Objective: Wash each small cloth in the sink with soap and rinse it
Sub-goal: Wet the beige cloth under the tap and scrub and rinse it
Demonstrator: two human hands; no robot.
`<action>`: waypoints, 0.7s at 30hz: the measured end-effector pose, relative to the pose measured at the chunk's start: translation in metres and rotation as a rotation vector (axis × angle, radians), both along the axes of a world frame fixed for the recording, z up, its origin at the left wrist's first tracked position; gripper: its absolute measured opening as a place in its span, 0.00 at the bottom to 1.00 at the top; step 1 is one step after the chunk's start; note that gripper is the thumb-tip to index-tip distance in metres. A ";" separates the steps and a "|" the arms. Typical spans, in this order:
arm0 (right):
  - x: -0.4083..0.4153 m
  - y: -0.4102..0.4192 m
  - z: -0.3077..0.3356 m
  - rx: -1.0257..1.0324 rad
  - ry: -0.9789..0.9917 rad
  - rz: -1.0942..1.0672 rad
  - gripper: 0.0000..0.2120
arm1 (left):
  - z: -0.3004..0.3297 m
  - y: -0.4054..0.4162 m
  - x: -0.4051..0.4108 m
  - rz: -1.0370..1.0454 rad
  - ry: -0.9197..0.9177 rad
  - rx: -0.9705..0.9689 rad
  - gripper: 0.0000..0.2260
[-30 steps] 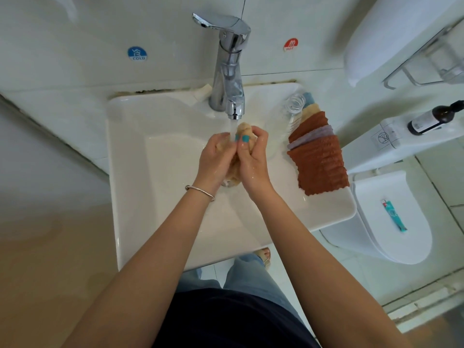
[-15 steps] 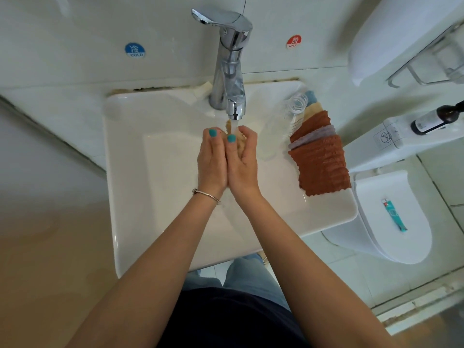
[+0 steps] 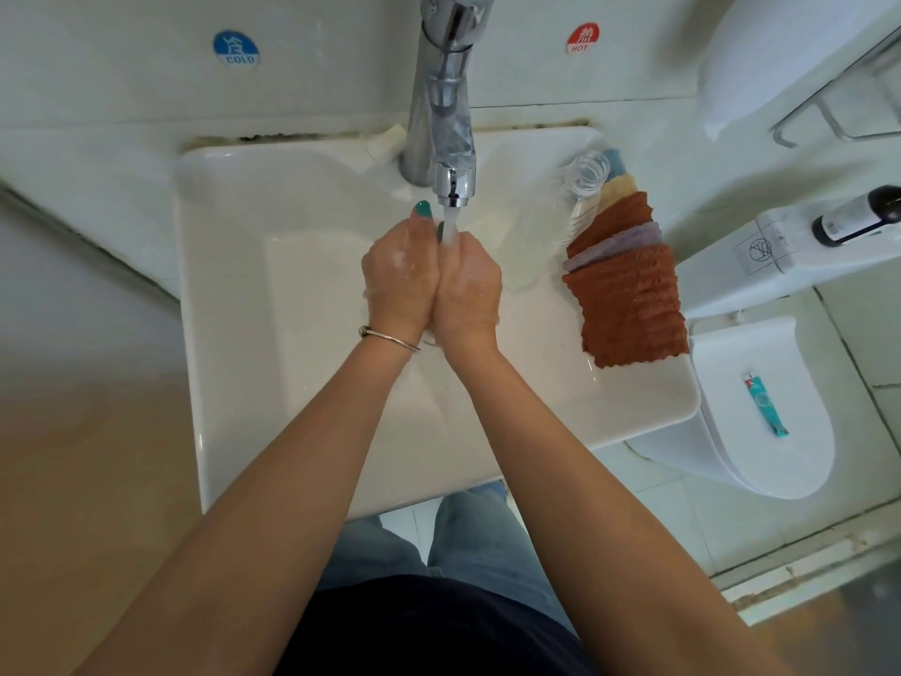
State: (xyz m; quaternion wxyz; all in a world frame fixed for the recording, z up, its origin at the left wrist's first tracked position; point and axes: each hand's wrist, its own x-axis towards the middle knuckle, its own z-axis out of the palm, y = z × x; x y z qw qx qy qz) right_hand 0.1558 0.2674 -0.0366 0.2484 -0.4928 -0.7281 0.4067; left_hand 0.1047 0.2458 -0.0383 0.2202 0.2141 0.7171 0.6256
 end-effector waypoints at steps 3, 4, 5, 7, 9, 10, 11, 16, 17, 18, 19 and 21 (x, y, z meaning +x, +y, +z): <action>0.000 0.003 0.001 -0.069 0.045 -0.066 0.19 | 0.001 0.002 0.000 0.023 -0.057 -0.073 0.23; 0.001 0.006 0.002 -0.148 0.084 -0.098 0.20 | 0.002 0.002 0.003 0.012 -0.076 -0.096 0.23; 0.005 0.007 0.004 -0.181 0.081 -0.099 0.20 | 0.002 0.002 0.006 -0.006 -0.110 -0.101 0.22; 0.016 0.007 0.006 -0.179 0.070 -0.016 0.13 | 0.002 -0.003 0.009 -0.065 -0.203 -0.096 0.16; 0.025 0.002 0.009 -0.246 0.196 0.052 0.08 | 0.002 -0.012 0.008 -0.130 -0.240 -0.085 0.12; 0.026 0.001 0.009 -0.272 0.255 0.074 0.08 | 0.002 -0.017 0.007 -0.149 -0.249 -0.077 0.12; 0.026 0.001 0.010 -0.306 0.293 0.075 0.09 | 0.000 -0.022 0.006 -0.152 -0.270 -0.067 0.11; 0.028 -0.004 0.012 -0.525 0.442 -0.087 0.12 | -0.003 -0.028 0.008 0.020 -0.572 0.118 0.10; 0.033 -0.009 0.013 -0.575 0.468 -0.110 0.14 | 0.000 -0.027 0.010 0.068 -0.647 0.181 0.09; 0.038 -0.014 0.014 -0.623 0.472 -0.114 0.16 | 0.003 -0.025 0.012 0.100 -0.714 0.237 0.08; 0.042 -0.020 0.013 -0.657 0.466 -0.104 0.16 | 0.005 -0.024 0.014 0.105 -0.756 0.273 0.09; 0.046 -0.028 0.013 -0.668 0.457 -0.107 0.15 | 0.006 -0.025 0.018 0.062 -0.754 0.276 0.11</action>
